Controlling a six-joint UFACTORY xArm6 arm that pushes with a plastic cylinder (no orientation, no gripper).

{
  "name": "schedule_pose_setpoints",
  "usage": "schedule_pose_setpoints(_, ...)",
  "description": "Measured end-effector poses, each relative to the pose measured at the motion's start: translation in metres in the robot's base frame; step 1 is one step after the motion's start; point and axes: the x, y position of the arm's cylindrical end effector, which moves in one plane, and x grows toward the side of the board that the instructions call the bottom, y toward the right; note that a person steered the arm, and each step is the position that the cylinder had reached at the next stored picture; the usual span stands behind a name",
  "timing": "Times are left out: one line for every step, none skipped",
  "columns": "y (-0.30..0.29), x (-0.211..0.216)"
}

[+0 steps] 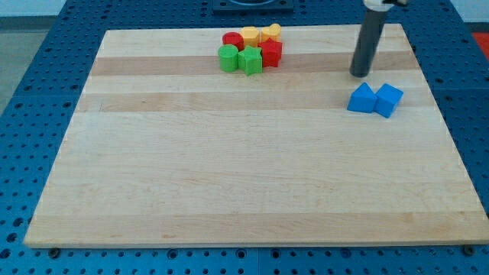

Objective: Slide the blue cube along with blue triangle towards the center

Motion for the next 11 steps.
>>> schedule_pose_setpoints(0.022, 0.009)
schedule_pose_setpoints(0.042, 0.023)
schedule_pose_setpoints(0.059, 0.036)
schedule_pose_setpoints(0.07, 0.051)
schedule_pose_setpoints(0.071, 0.069)
schedule_pose_setpoints(0.067, 0.08)
schedule_pose_setpoints(0.051, 0.071)
schedule_pose_setpoints(0.03, 0.053)
schedule_pose_setpoints(0.015, 0.053)
schedule_pose_setpoints(0.003, 0.057)
schedule_pose_setpoints(-0.016, 0.068)
